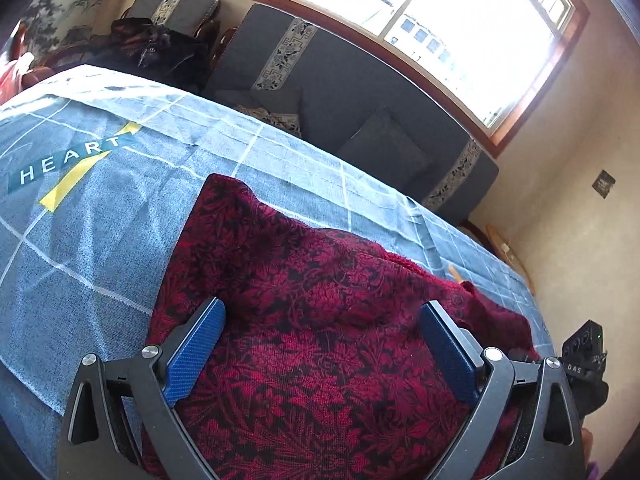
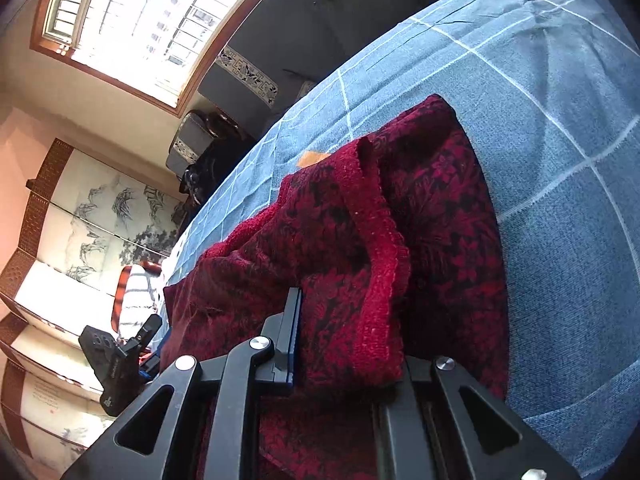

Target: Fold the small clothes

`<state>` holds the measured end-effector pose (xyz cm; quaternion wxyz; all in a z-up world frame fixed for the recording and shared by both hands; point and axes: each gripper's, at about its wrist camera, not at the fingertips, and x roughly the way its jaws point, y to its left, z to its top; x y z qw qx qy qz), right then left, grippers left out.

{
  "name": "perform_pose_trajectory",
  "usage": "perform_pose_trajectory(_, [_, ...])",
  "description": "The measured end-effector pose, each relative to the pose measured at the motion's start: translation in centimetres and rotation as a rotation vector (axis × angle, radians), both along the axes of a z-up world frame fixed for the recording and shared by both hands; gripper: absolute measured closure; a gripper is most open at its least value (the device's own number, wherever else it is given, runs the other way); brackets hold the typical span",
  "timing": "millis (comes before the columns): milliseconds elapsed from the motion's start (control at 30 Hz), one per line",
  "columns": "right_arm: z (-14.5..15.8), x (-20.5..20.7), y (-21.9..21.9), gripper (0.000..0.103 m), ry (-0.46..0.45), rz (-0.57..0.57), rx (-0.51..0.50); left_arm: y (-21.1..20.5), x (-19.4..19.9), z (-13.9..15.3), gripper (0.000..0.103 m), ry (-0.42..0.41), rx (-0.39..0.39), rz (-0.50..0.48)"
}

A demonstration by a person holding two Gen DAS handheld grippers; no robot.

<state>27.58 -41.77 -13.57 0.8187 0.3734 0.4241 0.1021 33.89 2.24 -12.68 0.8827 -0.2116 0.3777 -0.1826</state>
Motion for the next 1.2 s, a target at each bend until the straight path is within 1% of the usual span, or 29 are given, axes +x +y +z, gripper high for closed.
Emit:
perform_pose_trajectory(100, [0.7, -1.2, -0.7, 0.085, -0.009, -0.050, 0.030, 0.1, -0.2, 0.0, 0.006, -0.011, 0.000, -0.009])
perform_pose_trajectory(133, [1.3, -1.8, -1.0, 0.082, -0.022, -0.075, 0.015, 0.1, -0.2, 0.0, 0.006, -0.010, -0.002, -0.008])
perform_pose_trajectory(267, [5.0, -3.6, -1.9, 0.082, -0.122, -0.168, -0.072, -0.1, -0.3, 0.1, 0.006, -0.011, 0.008, -0.004])
perform_pose_trajectory(333, [6.6, -3.0, -1.5, 0.082, -0.158, -0.163, -0.131, -0.3, -0.4, 0.2, 0.006, -0.011, 0.013, -0.003])
perform_pose_trajectory(400, [7.4, -1.5, -0.3, 0.082, -0.166, -0.107, -0.174, -0.2, -0.5, 0.2, 0.006, -0.011, 0.009, -0.002])
perform_pose_trajectory(467, [6.9, 0.6, 1.2, 0.083, -0.128, -0.025, -0.237, -0.1, -0.5, 0.2, 0.006, -0.011, -0.003, -0.003])
perform_pose_trajectory(500, [6.0, 1.8, 1.8, 0.083, -0.076, 0.014, -0.275, 0.1, -0.5, 0.2, 0.006, -0.010, -0.011, -0.002])
perform_pose_trajectory(533, [4.9, 2.5, 2.1, 0.084, -0.017, 0.027, -0.313, 0.2, -0.5, 0.2, 0.006, -0.010, -0.016, -0.003])
perform_pose_trajectory(567, [3.8, 3.0, 2.1, 0.089, 0.029, 0.033, -0.343, 0.2, -0.5, 0.2, 0.006, -0.010, -0.018, -0.003])
perform_pose_trajectory(600, [2.9, 3.1, 1.9, 0.099, 0.049, 0.032, -0.360, 0.2, -0.6, 0.2, 0.006, -0.009, -0.013, -0.003])
perform_pose_trajectory(633, [2.6, 3.0, 1.4, 0.103, 0.042, 0.016, -0.348, 0.1, -0.6, 0.3, 0.006, -0.008, -0.003, -0.003])
perform_pose_trajectory(700, [2.0, 2.9, 0.2, 0.103, 0.060, -0.008, -0.271, -0.2, -0.7, 0.4, 0.006, -0.005, 0.028, -0.002])
perform_pose_trajectory(733, [1.8, 2.9, 0.1, 0.103, 0.060, -0.010, -0.261, -0.5, -0.6, 0.4, 0.006, -0.003, 0.045, 0.000])
perform_pose_trajectory(867, [2.0, 2.7, 1.3, 0.103, 0.041, 0.001, -0.349, -1.5, -0.5, 0.6, 0.006, 0.004, 0.117, 0.002])
perform_pose_trajectory(1033, [2.0, 2.5, 1.3, 0.103, 0.019, -0.001, -0.350, -2.1, -0.6, 0.7, 0.006, 0.007, 0.165, 0.005])
perform_pose_trajectory(1200, [2.1, 2.3, 1.5, 0.103, 0.004, -0.005, -0.378, -2.6, -0.5, 0.7, 0.006, 0.009, 0.216, 0.012])
